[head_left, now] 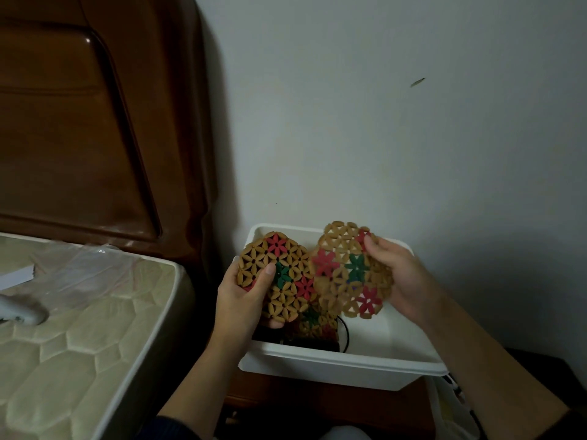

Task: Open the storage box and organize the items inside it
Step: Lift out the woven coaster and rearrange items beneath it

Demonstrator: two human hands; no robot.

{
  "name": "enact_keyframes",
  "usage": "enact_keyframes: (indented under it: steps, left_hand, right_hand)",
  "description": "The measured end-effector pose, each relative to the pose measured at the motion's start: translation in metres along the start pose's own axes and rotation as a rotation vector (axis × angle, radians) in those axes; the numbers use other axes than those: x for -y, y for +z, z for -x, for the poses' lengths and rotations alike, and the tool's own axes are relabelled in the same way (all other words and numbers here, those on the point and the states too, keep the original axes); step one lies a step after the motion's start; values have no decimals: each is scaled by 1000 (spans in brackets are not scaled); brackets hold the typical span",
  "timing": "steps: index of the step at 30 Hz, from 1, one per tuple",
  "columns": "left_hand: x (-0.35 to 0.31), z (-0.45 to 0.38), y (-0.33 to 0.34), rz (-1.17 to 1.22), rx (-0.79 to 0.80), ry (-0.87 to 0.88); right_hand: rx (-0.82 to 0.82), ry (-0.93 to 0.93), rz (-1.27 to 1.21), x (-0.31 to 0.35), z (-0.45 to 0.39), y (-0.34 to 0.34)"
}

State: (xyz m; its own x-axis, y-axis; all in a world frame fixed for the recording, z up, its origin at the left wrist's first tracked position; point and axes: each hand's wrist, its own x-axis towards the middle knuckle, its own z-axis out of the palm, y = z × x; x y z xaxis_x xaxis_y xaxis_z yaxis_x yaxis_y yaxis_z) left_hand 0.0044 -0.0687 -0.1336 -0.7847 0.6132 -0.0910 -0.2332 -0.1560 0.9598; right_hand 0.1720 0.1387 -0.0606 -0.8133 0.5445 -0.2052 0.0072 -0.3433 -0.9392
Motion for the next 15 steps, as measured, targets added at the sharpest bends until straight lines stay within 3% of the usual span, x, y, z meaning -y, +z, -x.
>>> enact_keyframes:
  steps: [9,15]
  left_hand:
    - [-6,1,-4,-26,175,-15]
    - [-7,-1,-5,-24,253,-26]
  right_hand:
    - [91,-105,6,-32,-15,56]
    - [-17,-196,362,-32,-23,66]
